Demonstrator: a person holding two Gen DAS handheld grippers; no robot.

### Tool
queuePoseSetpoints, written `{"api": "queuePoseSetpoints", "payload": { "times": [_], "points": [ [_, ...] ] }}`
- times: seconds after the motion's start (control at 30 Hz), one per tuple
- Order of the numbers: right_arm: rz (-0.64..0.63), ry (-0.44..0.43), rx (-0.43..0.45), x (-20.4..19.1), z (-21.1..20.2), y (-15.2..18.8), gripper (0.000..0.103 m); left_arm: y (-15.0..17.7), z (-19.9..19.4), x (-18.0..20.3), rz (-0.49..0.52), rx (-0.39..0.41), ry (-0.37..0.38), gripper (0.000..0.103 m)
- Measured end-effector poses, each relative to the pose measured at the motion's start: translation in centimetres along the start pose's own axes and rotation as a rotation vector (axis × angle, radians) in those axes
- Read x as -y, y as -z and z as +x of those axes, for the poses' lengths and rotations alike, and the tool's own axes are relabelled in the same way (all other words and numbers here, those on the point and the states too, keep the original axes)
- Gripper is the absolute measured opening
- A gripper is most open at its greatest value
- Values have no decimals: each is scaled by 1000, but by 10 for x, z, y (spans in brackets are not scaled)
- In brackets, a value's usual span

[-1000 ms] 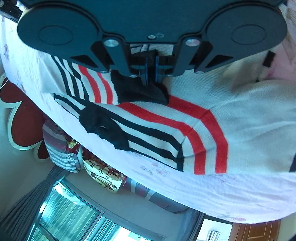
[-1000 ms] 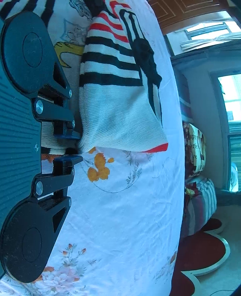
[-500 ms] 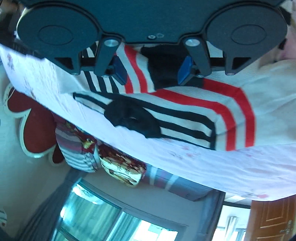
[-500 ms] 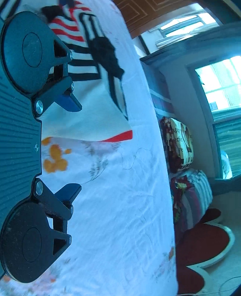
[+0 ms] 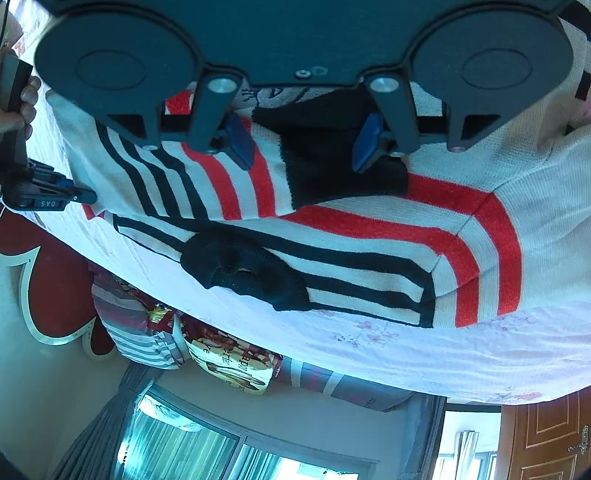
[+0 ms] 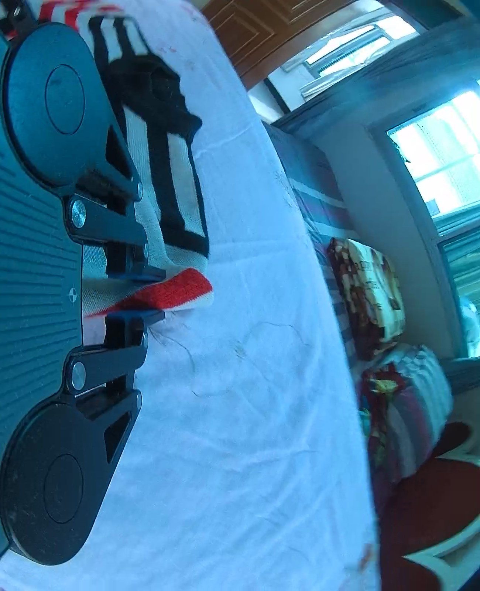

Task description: Fold small clothes

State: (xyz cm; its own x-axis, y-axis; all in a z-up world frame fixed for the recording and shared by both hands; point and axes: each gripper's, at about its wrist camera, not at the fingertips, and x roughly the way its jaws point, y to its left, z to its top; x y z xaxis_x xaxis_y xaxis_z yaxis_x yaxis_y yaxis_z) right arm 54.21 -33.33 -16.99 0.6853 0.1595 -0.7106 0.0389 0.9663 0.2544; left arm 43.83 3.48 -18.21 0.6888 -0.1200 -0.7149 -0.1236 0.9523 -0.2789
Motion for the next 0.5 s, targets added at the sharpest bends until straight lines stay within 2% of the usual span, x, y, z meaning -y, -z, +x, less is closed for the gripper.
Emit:
{"api": "queuePoseSetpoints", "payload": {
  "times": [0.2,0.23,0.27,0.3,0.33,0.5],
  "points": [
    [-61,4,28,-10,-16,3,16,-4,-2,10,33,-6,-29,61],
    [-59,-7,40,-12,-23,4,25,-5,-6,10,23,-6,-28,66],
    [-67,-16,56,-16,-30,5,35,-6,-10,9,8,0,-27,77],
    [-84,-25,66,-23,-35,6,56,-6,-15,8,-7,17,-32,82],
    [-105,-41,72,-30,-41,10,68,-6,-21,7,-17,34,-41,88],
    [-199,-129,55,-78,-63,39,68,-5,-48,-10,-55,47,-60,89]
  ]
}}
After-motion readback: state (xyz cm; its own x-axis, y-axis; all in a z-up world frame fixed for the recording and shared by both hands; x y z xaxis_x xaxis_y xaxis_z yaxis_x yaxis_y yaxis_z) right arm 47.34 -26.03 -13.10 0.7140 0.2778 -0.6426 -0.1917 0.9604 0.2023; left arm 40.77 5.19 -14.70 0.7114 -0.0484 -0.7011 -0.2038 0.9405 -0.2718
